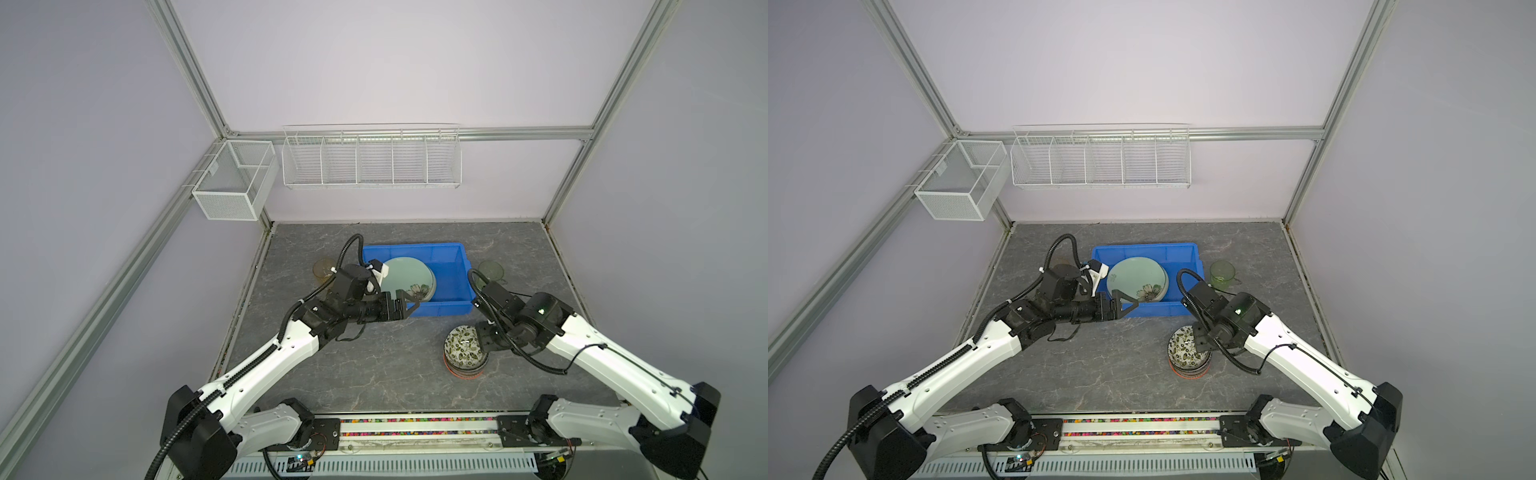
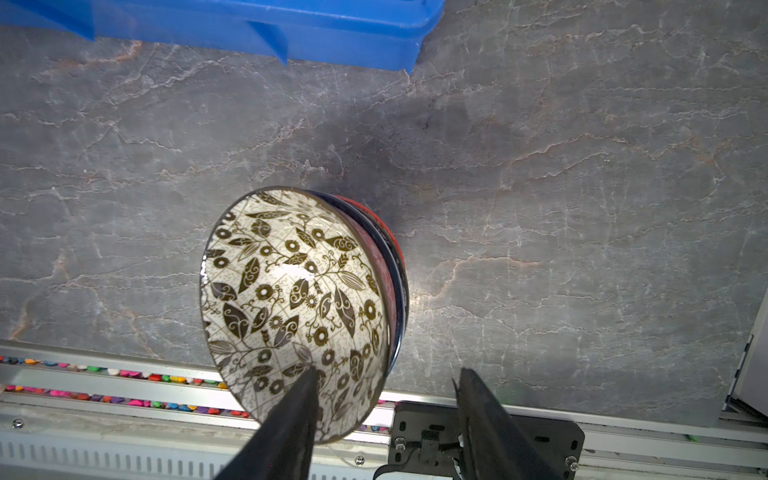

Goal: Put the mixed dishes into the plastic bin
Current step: 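Move both grippers to the leaf-print bowl on top of the bowl stack, then close the right gripper on the leaf-print bowl rim nearest the robot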

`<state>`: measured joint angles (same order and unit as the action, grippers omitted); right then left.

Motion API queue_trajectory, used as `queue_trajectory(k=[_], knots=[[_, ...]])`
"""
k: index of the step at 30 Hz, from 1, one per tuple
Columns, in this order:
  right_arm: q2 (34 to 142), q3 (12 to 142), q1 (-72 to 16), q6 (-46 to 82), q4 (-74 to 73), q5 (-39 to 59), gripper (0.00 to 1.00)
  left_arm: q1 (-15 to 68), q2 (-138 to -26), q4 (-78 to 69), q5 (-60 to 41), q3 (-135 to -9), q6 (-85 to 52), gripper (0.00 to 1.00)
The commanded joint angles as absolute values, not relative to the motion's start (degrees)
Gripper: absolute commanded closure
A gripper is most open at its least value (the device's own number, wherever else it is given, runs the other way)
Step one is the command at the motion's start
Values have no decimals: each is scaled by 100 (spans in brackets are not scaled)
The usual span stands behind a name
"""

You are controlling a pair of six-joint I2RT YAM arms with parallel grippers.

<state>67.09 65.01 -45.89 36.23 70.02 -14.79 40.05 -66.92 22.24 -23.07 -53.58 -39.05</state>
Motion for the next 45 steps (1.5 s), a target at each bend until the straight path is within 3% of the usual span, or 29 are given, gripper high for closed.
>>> queue_trajectory(k=[1, 29, 45], knots=[[6848, 6366, -4634, 3691, 6822, -1479, 45, 4025, -6583, 2044, -2375, -5230, -4029, 1], [7380, 6215, -4671, 3735, 6652, -1524, 69, 4025, -6366, 1970, -2309, -4802, -4001, 1], [7125, 6269, -4708, 3791, 6717, -1617, 86, 4025, -6289, 2013, -2293, -4773, -3989, 1]])
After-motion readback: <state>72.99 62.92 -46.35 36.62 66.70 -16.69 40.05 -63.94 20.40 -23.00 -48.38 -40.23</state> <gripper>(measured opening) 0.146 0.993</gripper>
